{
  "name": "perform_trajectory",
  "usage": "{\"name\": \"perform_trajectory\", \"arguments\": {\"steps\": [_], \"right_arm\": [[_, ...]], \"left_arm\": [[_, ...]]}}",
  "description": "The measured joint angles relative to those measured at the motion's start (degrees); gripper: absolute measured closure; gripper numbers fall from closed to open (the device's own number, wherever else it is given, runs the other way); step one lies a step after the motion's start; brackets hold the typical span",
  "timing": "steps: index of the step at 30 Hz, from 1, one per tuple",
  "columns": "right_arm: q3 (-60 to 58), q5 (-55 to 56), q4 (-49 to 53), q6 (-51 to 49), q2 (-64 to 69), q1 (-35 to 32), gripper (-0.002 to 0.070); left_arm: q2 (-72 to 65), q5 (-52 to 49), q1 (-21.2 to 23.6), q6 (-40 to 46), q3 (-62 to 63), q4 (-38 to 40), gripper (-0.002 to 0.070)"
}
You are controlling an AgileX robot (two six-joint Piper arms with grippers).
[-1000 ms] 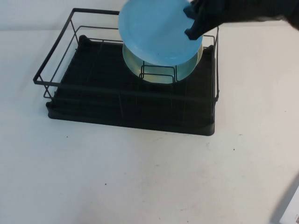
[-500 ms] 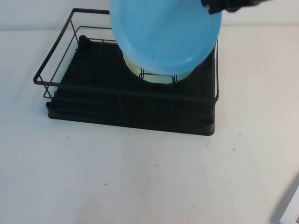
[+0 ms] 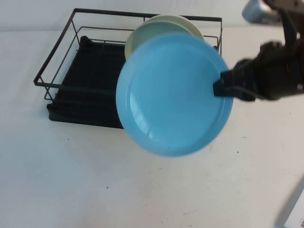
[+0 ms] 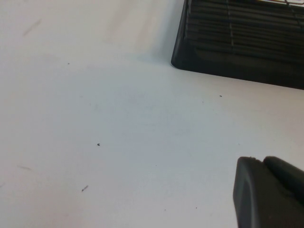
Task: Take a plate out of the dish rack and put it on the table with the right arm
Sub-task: Place the plate from the table
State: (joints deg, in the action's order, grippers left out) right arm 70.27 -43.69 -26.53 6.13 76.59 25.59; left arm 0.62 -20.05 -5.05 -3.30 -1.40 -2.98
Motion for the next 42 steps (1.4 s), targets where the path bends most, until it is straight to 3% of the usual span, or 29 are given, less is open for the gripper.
{"name": "perform_trajectory", "arguments": {"steps": [9,19,34,39,42], "right_arm": [[-11.0,5.1,-8.0,-1.8,6.4,0.0,0.0629],[-11.5,8.3,-23.6,10.1,20.5,0.0,0.0629],[-11.5,10.5,-27.5,12.0,28.5,0.0,0.0627],[-11.5,11.6,-27.3,12.0,29.6,0.0,0.0565],[-11.5,12.9,-26.8,12.2,29.9,0.0,0.0481]], "left_arm": [[0.0,0.0,0.0,0.0,0.0,0.0,0.0680],[0.0,0.0,0.0,0.0,0.0,0.0,0.0680],[0.0,0.0,0.0,0.0,0.0,0.0,0.0680],[0.0,0.0,0.0,0.0,0.0,0.0,0.0680],[0.0,0.0,0.0,0.0,0.0,0.0,0.0680]]}}
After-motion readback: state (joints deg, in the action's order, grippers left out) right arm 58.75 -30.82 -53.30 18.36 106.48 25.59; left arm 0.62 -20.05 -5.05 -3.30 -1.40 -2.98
